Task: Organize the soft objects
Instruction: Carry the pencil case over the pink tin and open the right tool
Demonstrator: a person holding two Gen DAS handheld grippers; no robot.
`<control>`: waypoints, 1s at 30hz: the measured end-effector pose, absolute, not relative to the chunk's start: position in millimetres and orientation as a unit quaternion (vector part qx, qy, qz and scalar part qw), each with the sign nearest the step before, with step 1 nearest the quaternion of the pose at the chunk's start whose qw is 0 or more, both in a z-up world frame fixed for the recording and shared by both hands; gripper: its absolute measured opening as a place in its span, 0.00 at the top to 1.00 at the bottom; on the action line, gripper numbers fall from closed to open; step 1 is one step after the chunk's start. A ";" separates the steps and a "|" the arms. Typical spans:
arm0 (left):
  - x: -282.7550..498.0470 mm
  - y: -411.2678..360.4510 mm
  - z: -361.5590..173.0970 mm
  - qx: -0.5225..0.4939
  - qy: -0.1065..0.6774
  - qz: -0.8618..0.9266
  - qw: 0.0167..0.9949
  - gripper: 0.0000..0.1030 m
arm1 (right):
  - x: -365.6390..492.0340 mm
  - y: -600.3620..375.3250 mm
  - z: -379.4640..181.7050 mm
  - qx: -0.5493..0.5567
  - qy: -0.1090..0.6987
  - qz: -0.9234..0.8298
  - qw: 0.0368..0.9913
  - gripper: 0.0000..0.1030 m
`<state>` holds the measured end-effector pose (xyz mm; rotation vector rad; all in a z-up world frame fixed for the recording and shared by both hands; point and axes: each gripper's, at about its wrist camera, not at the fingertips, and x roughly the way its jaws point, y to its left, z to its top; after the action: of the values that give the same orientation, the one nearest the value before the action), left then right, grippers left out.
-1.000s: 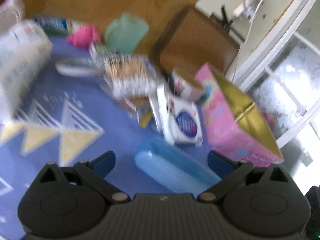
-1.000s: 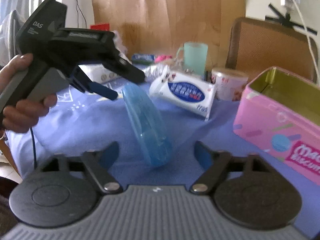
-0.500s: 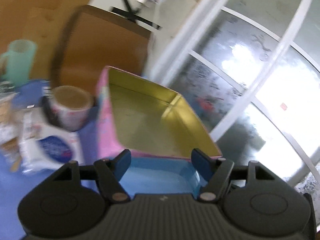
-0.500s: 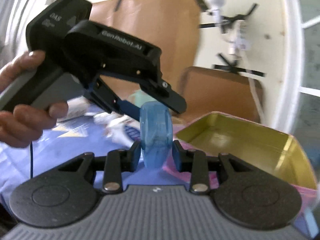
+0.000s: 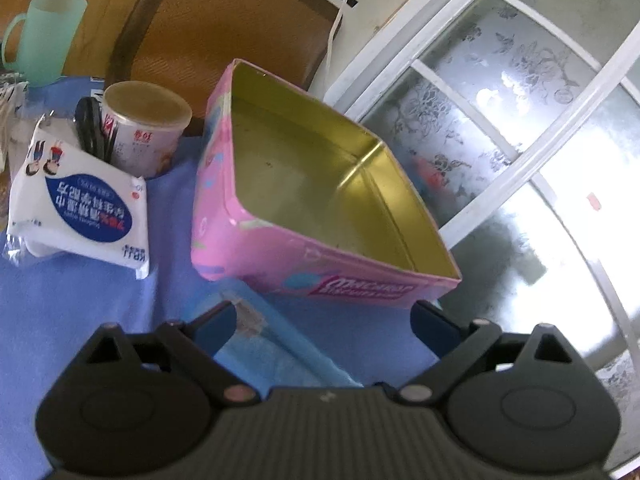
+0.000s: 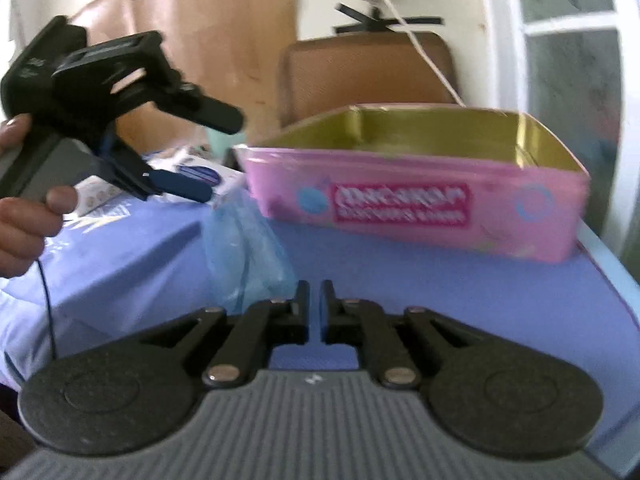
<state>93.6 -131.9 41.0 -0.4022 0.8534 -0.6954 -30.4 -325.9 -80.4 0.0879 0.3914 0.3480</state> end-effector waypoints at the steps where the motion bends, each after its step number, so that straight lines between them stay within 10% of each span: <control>1: 93.1 -131.4 39.4 -0.188 0.403 -0.326 0.834 0.06 | -30.6 -326.3 -81.3 0.043 0.197 0.171 0.964 0.87; 6: 91.2 -112.1 40.8 -0.195 0.384 -0.299 0.851 0.00 | -38.8 -320.2 -80.0 0.006 0.187 0.187 0.964 0.45; 13: 98.7 -92.4 30.2 -0.223 0.401 -0.280 0.844 0.00 | -48.1 -319.8 -77.0 -0.012 0.156 0.232 0.960 0.23; 21: 84.8 -113.5 4.1 -0.230 0.445 -0.290 0.816 0.02 | -11.1 -286.1 -86.8 -0.014 0.196 0.246 0.949 0.30; 22: 82.3 -114.5 2.6 -0.229 0.436 -0.291 0.820 0.06 | -11.3 -280.9 -87.0 -0.021 0.187 0.240 0.952 0.45; 30: 68.6 -106.2 27.5 -0.232 0.400 -0.292 0.837 0.29 | -33.4 -262.6 -63.5 -0.035 0.131 0.236 0.962 0.46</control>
<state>68.6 -106.2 27.5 -0.4908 0.8456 -0.6174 -33.4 -262.6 -63.5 -0.0715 0.2659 0.4771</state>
